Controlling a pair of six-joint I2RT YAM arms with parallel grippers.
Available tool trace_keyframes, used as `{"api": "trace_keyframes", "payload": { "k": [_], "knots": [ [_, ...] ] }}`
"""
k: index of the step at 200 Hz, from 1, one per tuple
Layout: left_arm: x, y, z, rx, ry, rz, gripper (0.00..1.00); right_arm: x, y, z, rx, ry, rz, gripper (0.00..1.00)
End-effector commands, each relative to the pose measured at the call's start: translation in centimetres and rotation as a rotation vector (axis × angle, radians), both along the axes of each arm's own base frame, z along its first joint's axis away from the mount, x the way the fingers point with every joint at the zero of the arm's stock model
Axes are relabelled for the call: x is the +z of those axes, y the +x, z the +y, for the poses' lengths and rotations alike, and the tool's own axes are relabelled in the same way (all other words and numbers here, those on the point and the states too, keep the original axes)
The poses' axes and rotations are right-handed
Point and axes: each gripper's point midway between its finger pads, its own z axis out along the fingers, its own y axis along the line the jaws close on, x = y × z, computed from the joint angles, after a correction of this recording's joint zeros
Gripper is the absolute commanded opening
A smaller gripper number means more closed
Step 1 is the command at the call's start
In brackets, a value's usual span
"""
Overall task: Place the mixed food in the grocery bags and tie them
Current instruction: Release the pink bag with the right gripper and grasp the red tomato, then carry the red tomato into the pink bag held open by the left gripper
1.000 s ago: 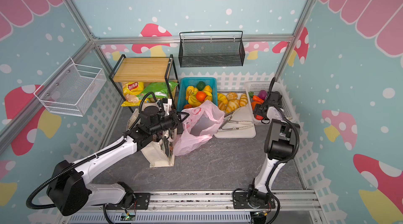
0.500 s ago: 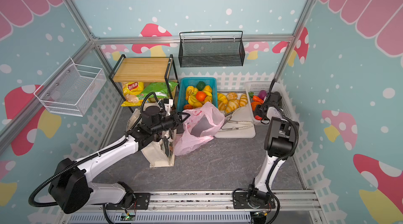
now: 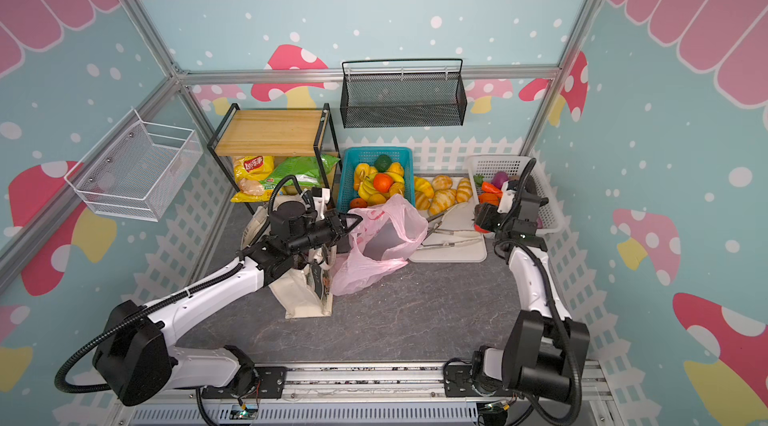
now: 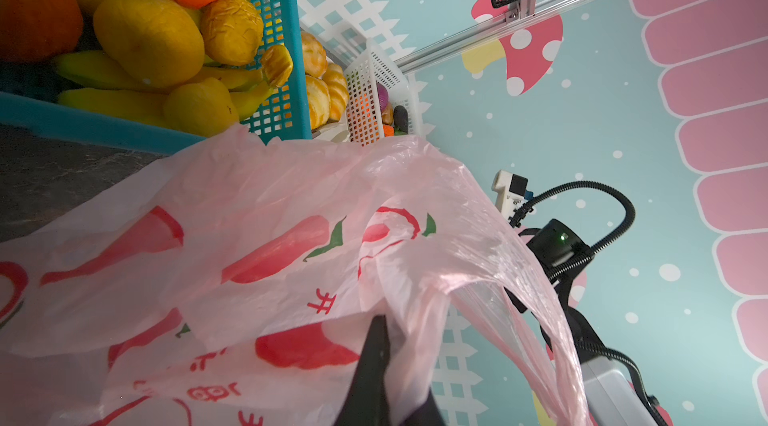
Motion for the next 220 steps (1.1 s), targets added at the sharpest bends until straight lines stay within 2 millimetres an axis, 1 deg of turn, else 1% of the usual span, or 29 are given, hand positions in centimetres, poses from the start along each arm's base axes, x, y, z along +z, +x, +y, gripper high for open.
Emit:
{"api": "trace_keyframes", "payload": {
  "k": [1, 16, 31, 44, 68, 77, 92, 109, 116, 132, 149, 170, 186, 206, 211, 220],
  "knots": [
    [0.1, 0.2, 0.2, 0.005, -0.006, 0.005, 0.00, 0.8, -3.2, 4.2, 0.148, 0.063, -0.025, 0.45],
    [0.0, 0.3, 0.2, 0.007, 0.003, 0.002, 0.00, 0.8, -5.6, 7.0, 0.244, 0.072, -0.013, 0.45],
    [-0.1, 0.3, 0.2, 0.005, 0.014, -0.001, 0.00, 0.1, -7.9, 9.4, 0.323, 0.072, 0.022, 0.45],
    [-0.2, 0.4, 0.1, 0.001, 0.018, -0.002, 0.00, -0.8, -9.7, 11.1, 0.389, 0.094, 0.037, 0.45],
    [-0.5, 0.5, -0.1, -0.003, 0.022, 0.004, 0.00, -1.9, -12.8, 13.9, 0.539, 0.159, 0.014, 0.44],
    [-0.5, 0.6, -0.2, -0.009, 0.020, 0.005, 0.00, -1.8, -13.7, 15.2, 0.601, 0.182, -0.004, 0.44],
    [-0.5, 0.5, -0.5, -0.020, 0.018, 0.005, 0.00, -0.7, -15.0, 17.6, 0.712, 0.215, -0.053, 0.43],
    [-0.4, 0.2, -1.0, -0.034, 0.018, 0.001, 0.00, 0.4, -15.5, 19.6, 0.780, 0.251, -0.105, 0.43],
    [-0.4, 0.1, -1.2, -0.039, 0.018, 0.001, 0.00, 0.9, -15.4, 20.4, 0.796, 0.270, -0.132, 0.43],
    [-0.3, -0.4, -1.7, -0.063, 0.017, -0.003, 0.00, 2.3, -14.5, 21.7, 0.793, 0.308, -0.202, 0.41],
    [0.3, -1.2, -2.5, -0.098, 0.013, -0.017, 0.00, 3.5, -12.5, 22.2, 0.700, 0.345, -0.266, 0.39],
    [0.6, -2.5, -3.7, -0.138, 0.017, -0.027, 0.00, 5.0, -9.8, 21.5, 0.536, 0.429, -0.342, 0.39],
    [0.5, -3.7, -4.8, -0.176, 0.016, -0.024, 0.00, 5.5, -8.2, 20.6, 0.419, 0.508, -0.360, 0.39],
    [0.5, -5.0, -6.2, -0.227, 0.014, -0.020, 0.00, 5.0, -6.8, 19.9, 0.322, 0.535, -0.350, 0.37],
    [0.4, -5.2, -6.5, -0.237, 0.012, -0.019, 0.00, 4.6, -6.4, 19.9, 0.302, 0.522, -0.340, 0.36],
    [0.6, -5.4, -6.9, -0.248, 0.006, -0.020, 0.00, 3.2, -5.8, 19.8, 0.256, 0.480, -0.297, 0.36]
  ]
}}
